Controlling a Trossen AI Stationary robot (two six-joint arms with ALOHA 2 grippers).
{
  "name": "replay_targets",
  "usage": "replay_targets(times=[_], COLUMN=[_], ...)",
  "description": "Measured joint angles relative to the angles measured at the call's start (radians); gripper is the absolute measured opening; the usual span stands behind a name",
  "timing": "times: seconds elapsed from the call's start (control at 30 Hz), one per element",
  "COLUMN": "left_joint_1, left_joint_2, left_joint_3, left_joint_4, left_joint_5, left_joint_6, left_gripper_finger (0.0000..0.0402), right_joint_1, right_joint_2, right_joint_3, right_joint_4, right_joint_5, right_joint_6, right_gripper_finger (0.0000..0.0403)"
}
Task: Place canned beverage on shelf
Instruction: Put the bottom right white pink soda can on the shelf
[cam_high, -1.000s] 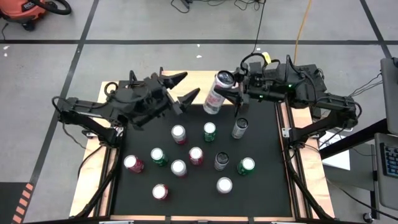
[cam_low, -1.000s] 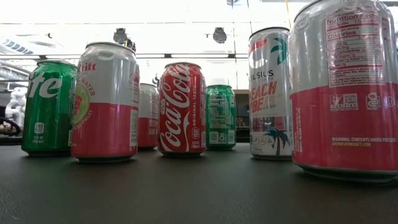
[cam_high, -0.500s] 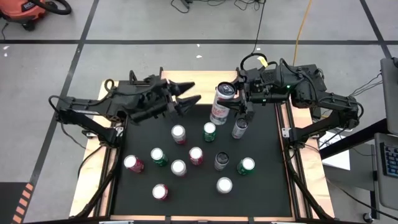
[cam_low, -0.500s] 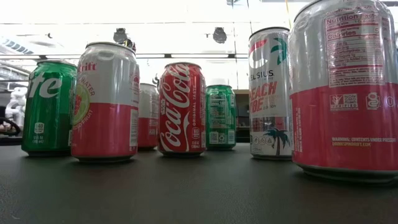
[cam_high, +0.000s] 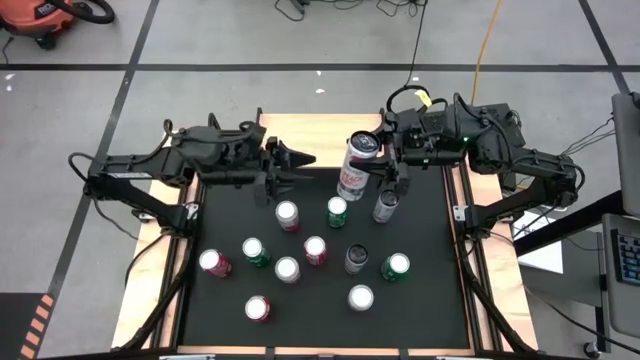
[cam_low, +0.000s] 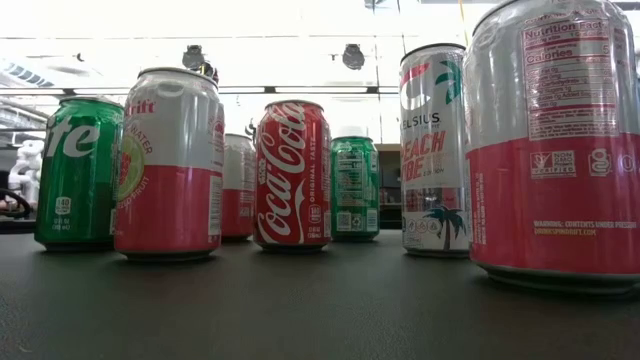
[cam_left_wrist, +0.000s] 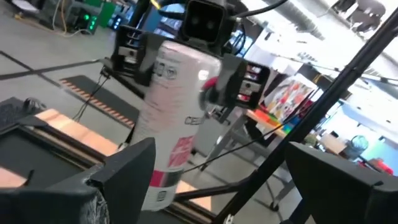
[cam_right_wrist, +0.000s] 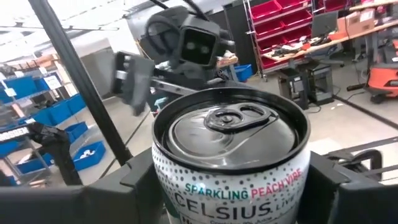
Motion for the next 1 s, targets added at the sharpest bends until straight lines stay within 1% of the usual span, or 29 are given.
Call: replay_targets(times=[0.2, 0.3, 0.53, 0.67, 0.83, 1.0], left_joint_1=[0.037, 0.037, 0.042, 0.042, 0.042, 0.042], left_joint_2=[0.013, 0.031, 0.079, 0.113, 0.158, 0.19], left_joint_3=[0.0, 0.0, 0.0, 0.0, 0.0, 0.0], left_joint_4=[-0.045, -0.047, -0.02, 0.042, 0.115, 0.187], left_joint_5=[0.067, 0.083, 0.088, 0.095, 0.153, 0.164], left_joint_6=[0.007, 0.055, 0.095, 0.108, 0.108, 0.106], left_gripper_finger=[0.0363, 0.0363, 0.0363, 0.0363, 0.0363, 0.0363], right_joint_1=[0.0, 0.0, 0.0, 0.0, 0.001, 0.002], right_joint_2=[0.004, 0.005, 0.006, 0.006, 0.016, 0.022], right_joint_3=[0.001, 0.001, 0.001, 0.001, 0.001, 0.001], right_joint_4=[0.003, 0.001, 0.001, -0.001, -0.007, 0.0], right_joint_5=[-0.093, -0.097, -0.094, -0.119, -0.121, -0.121], right_joint_6=[0.049, 0.059, 0.057, 0.057, 0.063, 0.064], right_gripper_finger=[0.024, 0.024, 0.024, 0.024, 0.024, 0.024])
